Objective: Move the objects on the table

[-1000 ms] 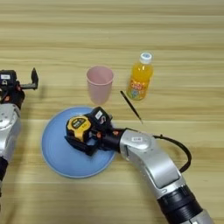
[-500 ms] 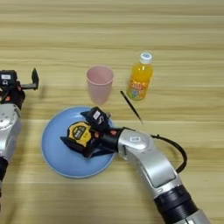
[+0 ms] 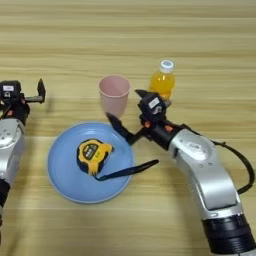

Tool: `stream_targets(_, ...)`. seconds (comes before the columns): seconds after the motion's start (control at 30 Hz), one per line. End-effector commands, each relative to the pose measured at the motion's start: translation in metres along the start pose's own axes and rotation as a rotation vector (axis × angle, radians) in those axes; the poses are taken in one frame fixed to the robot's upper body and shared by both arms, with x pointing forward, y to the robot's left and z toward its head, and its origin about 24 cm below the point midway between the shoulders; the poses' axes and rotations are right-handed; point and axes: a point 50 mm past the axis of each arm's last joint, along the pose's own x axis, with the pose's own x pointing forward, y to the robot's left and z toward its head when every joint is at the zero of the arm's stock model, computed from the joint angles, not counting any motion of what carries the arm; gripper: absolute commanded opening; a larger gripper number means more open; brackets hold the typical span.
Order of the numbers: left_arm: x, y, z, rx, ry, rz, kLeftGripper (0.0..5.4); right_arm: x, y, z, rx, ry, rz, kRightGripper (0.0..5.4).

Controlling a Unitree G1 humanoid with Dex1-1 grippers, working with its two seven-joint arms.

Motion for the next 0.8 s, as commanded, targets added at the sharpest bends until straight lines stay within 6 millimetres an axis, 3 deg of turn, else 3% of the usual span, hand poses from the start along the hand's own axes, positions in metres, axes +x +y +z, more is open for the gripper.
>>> stream_targets(0.03,-0.001,-0.004,0.001,0.011,0.002,-0.006,5.40,-0.010,-0.019,-0.007,0.009,0.062,-0.103,5.38)
stream_targets(0.8,-0.001,-0.005,0.002,0.011,0.000,-0.006,5.40,-0.002,-0.033,-0.054,0.071,0.306,-0.188,5.38)
